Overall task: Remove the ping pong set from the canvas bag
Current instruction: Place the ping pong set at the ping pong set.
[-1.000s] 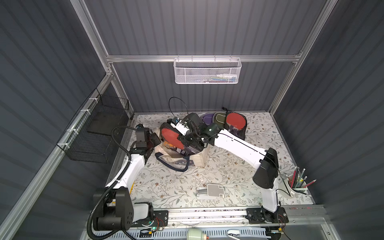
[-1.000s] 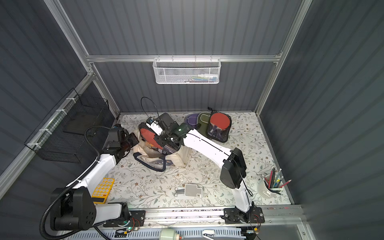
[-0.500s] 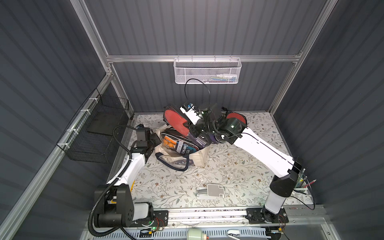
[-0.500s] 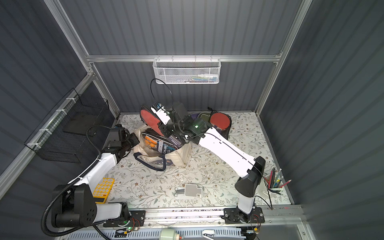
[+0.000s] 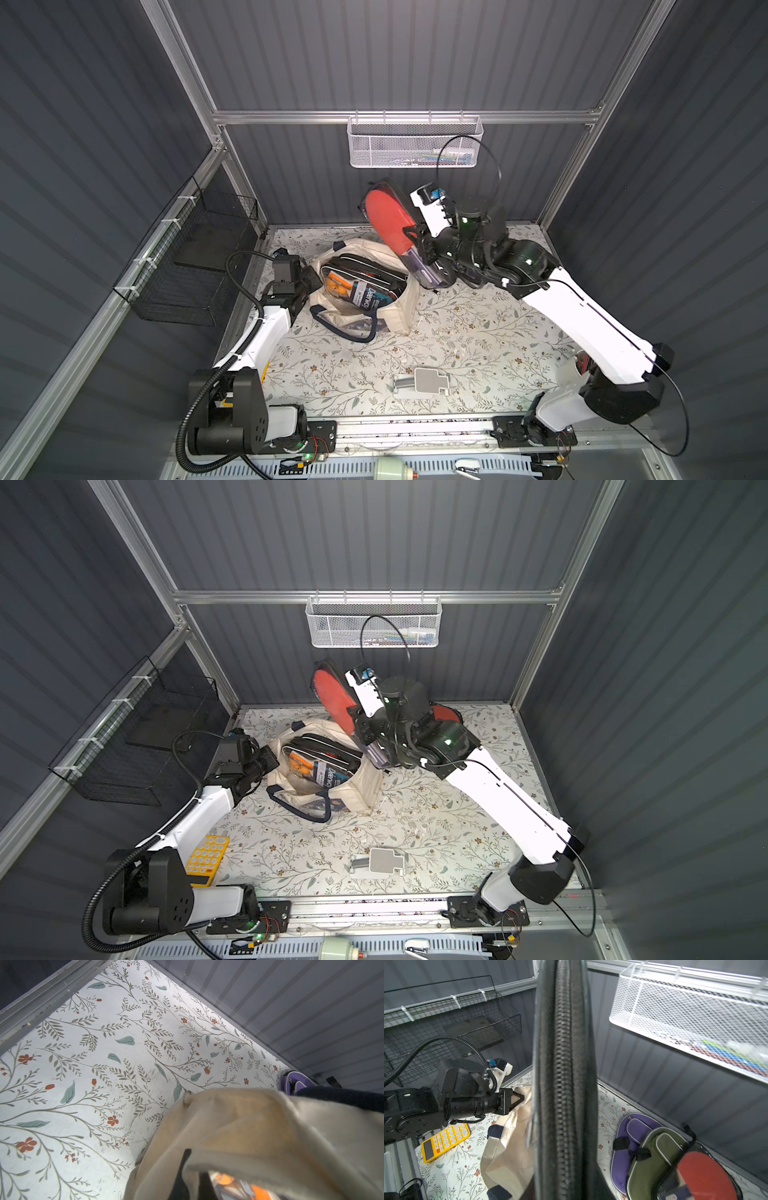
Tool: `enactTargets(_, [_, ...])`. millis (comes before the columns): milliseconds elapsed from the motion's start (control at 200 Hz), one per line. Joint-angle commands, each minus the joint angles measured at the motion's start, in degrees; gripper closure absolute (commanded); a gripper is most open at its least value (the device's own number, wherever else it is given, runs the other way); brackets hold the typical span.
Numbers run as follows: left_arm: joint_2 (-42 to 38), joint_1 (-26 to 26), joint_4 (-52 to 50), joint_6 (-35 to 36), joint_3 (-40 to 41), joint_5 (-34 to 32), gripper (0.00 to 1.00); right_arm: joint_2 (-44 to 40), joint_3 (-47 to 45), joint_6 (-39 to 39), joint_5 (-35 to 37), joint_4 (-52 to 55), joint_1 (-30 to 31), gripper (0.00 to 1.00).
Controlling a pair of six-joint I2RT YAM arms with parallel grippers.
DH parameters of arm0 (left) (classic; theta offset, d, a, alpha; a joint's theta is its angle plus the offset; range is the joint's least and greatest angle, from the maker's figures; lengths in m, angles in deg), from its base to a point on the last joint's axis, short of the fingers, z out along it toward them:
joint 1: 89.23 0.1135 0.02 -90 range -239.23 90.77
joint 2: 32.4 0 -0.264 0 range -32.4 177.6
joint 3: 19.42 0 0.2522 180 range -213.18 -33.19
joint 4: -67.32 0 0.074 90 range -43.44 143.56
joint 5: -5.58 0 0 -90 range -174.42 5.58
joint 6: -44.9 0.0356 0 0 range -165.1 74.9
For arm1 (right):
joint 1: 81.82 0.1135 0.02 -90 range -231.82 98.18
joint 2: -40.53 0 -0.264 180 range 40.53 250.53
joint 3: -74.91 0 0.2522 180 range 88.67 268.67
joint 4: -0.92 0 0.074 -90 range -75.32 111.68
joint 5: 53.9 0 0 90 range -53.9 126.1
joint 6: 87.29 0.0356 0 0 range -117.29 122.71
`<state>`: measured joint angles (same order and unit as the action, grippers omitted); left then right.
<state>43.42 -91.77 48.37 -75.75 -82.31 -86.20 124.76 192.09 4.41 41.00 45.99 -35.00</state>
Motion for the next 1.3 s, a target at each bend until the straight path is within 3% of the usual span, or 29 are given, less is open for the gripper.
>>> enactTargets(0, [0.7, 0.5, -1.7, 0.7, 1.2, -1.2, 1.00, -5.8, -4.7, 4.4, 1.0, -6.2, -2.3, 1.00])
enactTargets(250, [0.3, 0.6, -2.3, 1.6, 0.4, -1.7, 1.00, -16.0, -16.6, 9.8, -0.1, -7.2, -9.8, 1.00])
enactTargets(530, [0.8, 0.6, -1.7, 1.4, 0.9, -1.3, 1.00, -21.6, -28.0, 16.8, -7.8, -12.0, -24.4, 1.00])
enactTargets(790, [0.3, 0.7, -1.9, 1.7, 0.9, -1.5, 1.00, -18.6, -34.0, 24.0, -16.0, -20.3, -35.4, 1.00])
enactTargets(986, [0.8, 0.9, -1.3, 1.5, 1.3, -0.7, 1.00, -13.7, -39.5, 35.2, -30.2, -32.9, -47.4, 1.00])
enactTargets(1296, [0.9, 0.9, -1.2, 1.4, 1.2, -0.8, 1.00, -2.8, -40.8, 42.6, -38.3, -45.1, -55.5, 1.00])
